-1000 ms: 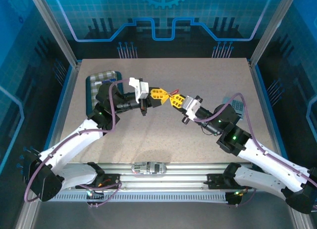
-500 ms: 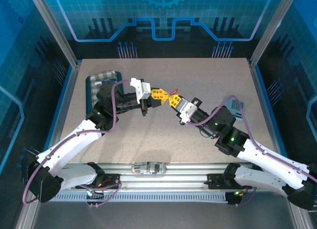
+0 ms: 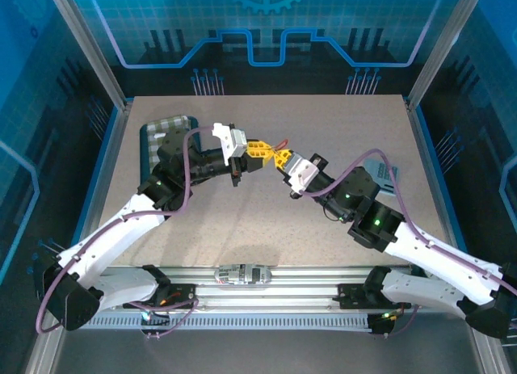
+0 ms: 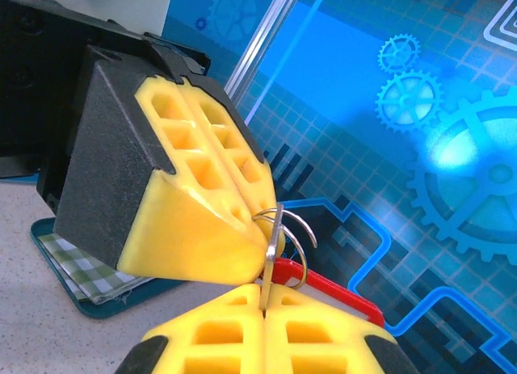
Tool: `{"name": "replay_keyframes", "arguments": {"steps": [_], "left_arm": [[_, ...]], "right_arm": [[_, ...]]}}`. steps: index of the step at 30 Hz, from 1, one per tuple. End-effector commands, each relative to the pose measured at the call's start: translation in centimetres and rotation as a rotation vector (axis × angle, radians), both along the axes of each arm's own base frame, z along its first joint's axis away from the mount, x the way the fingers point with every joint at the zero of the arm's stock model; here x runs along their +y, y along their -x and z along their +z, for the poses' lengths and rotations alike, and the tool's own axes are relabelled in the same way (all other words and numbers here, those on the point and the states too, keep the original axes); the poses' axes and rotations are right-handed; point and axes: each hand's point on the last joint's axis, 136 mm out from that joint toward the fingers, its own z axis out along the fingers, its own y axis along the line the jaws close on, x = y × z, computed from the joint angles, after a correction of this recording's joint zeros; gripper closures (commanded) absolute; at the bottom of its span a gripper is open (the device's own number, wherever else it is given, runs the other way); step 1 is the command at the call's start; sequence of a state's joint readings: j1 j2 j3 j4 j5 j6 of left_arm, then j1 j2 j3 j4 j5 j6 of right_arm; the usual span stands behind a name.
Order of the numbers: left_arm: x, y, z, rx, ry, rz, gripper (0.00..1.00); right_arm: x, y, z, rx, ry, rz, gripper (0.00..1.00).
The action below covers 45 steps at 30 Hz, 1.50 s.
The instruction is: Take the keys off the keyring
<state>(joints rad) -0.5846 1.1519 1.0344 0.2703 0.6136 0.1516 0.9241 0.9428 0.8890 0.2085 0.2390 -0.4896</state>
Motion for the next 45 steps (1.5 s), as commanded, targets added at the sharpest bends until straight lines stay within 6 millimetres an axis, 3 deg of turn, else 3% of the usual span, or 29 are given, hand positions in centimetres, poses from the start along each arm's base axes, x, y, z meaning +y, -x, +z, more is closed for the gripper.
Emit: {"name": "replay_keyframes", "arguments": {"steps": [1, 6, 9, 11, 17, 23, 28, 39, 45], "left_arm": [[-1.8, 2.3, -1.5, 0.045, -0.046, -0.127, 1.0], [-1.8, 2.3, -1.6, 0.047, -0.048, -0.127, 1.0], [-1.8, 2.3, -1.7, 0.051, -0.051, -0.124, 1.0], [-1.8, 2.2, -1.8, 0.056, -0.051, -0.122, 1.0], [-2.0, 2.2, -1.8, 0.066, -0.052, -0.121, 1.0], [-1.9, 2.0, -2.3, 0.082, -0.055, -0.102, 0.73], [-1.5, 2.1, -2.2, 0.077, -0.044, -0.091, 0.63], [-1.1, 2.6, -2.6, 0.067, -0.054, -0.085, 0.56], [-0.3, 1.8, -2.2, 0.068, -0.036, -0.05, 0.54]], "right_arm": [[1.6, 1.3, 2.3, -0.024, -0.068, 0.089, 0.89], [1.6, 1.1, 2.2, -0.003, -0.082, 0.081, 0.86], [1.4, 1.0, 3.0, -0.008, -0.121, 0.074, 0.91], [1.4, 1.0, 3.3, -0.005, -0.13, 0.074, 1.0], [1.6, 0.7, 3.0, -0.007, -0.104, 0.066, 1.0], [0.8, -0.1, 2.9, 0.037, -0.097, 0.05, 1.0], [0.3, -0.3, 3.0, 0.053, -0.102, 0.05, 1.0], [-0.3, -0.5, 3.1, 0.112, -0.143, 0.093, 1.0], [-1.0, -0.7, 3.1, 0.208, -0.181, 0.143, 1.0]]}}
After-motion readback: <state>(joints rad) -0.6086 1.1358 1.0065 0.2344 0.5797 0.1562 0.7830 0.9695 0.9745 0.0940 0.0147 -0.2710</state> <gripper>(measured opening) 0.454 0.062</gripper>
